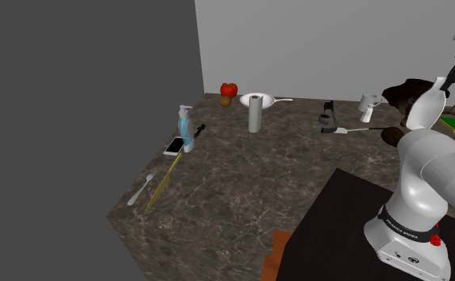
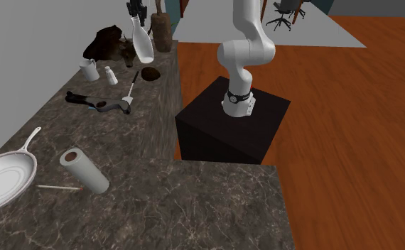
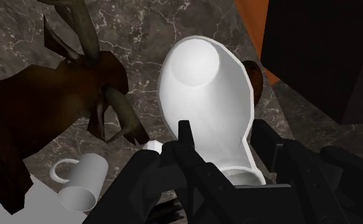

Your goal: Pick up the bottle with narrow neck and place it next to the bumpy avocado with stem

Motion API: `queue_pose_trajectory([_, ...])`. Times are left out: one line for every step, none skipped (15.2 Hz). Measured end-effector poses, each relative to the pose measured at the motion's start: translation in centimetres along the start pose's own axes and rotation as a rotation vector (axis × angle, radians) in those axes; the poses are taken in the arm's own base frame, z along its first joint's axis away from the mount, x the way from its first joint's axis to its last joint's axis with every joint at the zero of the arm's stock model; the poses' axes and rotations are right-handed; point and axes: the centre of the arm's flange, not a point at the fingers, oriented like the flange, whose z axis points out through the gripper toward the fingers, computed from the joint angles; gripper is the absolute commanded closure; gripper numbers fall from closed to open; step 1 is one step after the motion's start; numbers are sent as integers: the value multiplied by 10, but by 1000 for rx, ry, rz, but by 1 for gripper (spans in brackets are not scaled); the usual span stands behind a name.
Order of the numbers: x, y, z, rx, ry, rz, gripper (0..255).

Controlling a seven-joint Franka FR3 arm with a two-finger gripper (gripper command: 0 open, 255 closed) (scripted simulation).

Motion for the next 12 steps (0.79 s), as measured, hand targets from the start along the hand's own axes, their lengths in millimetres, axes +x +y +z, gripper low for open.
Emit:
queue_pose_trajectory([0,0,5,0,0,0,255])
queue_pose_trajectory([-1,-1,10,0,0,0,255])
queue_pose_trajectory([-1,0,15,0,0,0,255])
queue_pose_trajectory([-2,1,20,0,0,0,255])
queue_pose_trajectory([-3,1,25,0,0,0,255])
queue_pose_trajectory([-4,0,32,0,0,0,255])
queue_pose_trajectory([-4,0,36,0,0,0,255])
queue_pose_trajectory([-4,0,42,0,0,0,255])
queue_pose_trajectory([-5,0,48,0,0,0,255])
queue_pose_trajectory([-6,0,53,0,0,0,255])
queue_pose_trajectory([-7,0,60,0,0,0,255])
queue_pose_trajectory([-8,0,63,0,0,0,255])
